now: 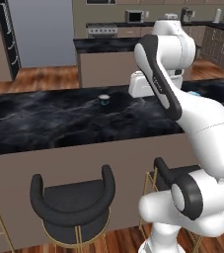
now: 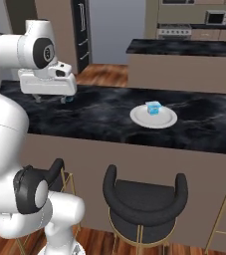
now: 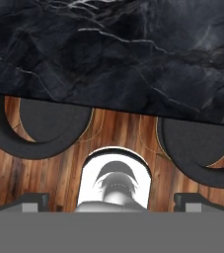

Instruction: Place two yogurt containers on each plate.

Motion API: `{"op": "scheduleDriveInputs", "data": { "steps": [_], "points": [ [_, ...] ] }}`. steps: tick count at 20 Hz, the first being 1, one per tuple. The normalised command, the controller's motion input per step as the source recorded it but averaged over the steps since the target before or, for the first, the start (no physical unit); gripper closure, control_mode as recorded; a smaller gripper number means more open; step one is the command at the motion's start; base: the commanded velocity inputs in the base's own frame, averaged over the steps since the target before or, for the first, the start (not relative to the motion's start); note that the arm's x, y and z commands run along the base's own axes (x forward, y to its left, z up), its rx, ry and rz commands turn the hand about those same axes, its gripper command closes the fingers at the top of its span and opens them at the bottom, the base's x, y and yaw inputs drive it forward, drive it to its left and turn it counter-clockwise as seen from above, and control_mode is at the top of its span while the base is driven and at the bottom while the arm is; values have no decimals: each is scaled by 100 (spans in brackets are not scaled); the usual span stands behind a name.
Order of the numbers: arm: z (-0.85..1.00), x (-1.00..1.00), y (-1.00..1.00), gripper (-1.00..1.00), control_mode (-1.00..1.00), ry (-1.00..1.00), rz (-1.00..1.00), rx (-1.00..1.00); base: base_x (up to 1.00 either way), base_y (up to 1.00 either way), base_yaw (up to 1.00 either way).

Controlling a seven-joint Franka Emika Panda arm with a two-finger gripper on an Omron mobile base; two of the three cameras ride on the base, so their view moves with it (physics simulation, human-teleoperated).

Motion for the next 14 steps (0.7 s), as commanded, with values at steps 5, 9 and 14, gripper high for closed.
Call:
{"op": "scheduleDriveInputs", "data": {
  "steps": [5, 9, 14],
  "points": [
    [0, 0, 0, -100, 100, 0, 0, 0, 79, 20, -1],
    [0, 0, 0, -100, 100, 0, 0, 0, 88, 27, 0],
    [0, 0, 0, -100, 100, 0, 0, 0, 55, 21, 0]
  ]
}}
